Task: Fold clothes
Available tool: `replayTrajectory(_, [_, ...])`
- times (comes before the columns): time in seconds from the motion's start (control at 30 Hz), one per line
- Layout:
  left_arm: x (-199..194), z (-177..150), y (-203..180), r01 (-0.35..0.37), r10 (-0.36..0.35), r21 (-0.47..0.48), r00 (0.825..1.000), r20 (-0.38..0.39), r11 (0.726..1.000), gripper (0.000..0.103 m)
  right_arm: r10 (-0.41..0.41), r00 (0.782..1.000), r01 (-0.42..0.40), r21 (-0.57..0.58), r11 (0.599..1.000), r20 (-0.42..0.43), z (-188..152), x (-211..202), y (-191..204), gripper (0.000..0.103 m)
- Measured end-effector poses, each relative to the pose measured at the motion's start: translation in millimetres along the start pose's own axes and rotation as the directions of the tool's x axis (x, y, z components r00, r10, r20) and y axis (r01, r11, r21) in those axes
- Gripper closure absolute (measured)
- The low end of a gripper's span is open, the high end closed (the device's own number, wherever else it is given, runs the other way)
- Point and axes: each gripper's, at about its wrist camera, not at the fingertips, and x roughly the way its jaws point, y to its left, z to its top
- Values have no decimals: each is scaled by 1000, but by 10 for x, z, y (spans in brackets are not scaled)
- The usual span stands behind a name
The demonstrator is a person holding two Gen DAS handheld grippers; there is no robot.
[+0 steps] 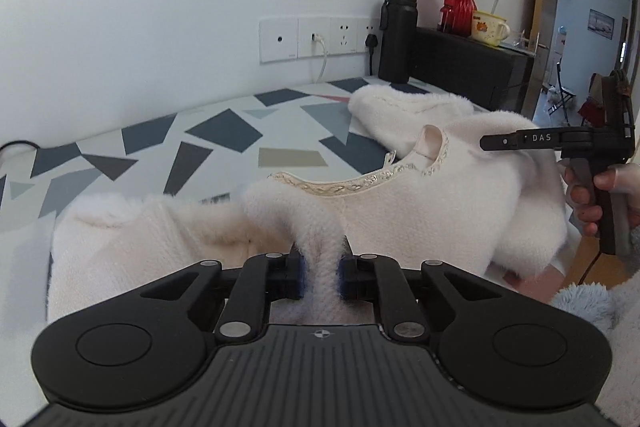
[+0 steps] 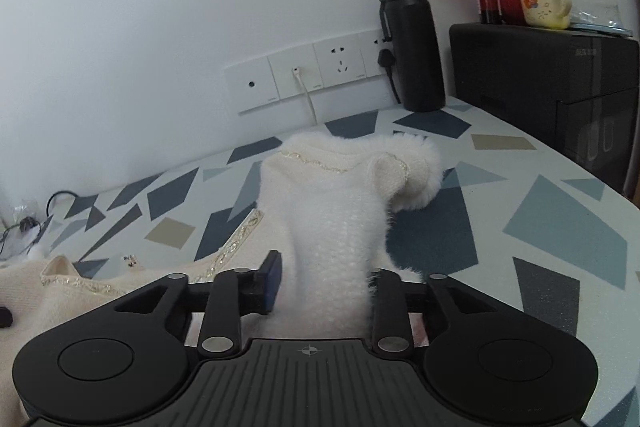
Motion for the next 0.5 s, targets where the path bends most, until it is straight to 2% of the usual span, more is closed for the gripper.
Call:
replayTrajectory(0.13, [116,-55,3,11,-12,-22,1000,-14,1000,89,-29,999,29,-36,999,-22,-55,44,43,69])
replayTrajectory(0.2, [113,-51,-2,16,-16,-30,1000,1,999,89,-33,999,32,-18,999,-33,-58,56,11,73])
replayTrajectory(0.27, [89,-39,14,23,-22,-55,1000,19,998,89,-36,999,36,-3,999,-35,-36,44,-12,92])
replayTrajectory(0.33, [35,3,87,62,-58,-106,997,42,992,89,-25,999,25,-2,1000,-21,12,0,-5,93])
replayTrajectory(0.37, [-12,39,135,90,-83,-133,995,62,987,89,-8,1000,8,-14,1000,-4,57,-44,24,93])
replayTrajectory(0.5, [-310,276,279,116,-82,-172,977,195,978,89,75,994,-69,-68,995,84,325,-236,206,93])
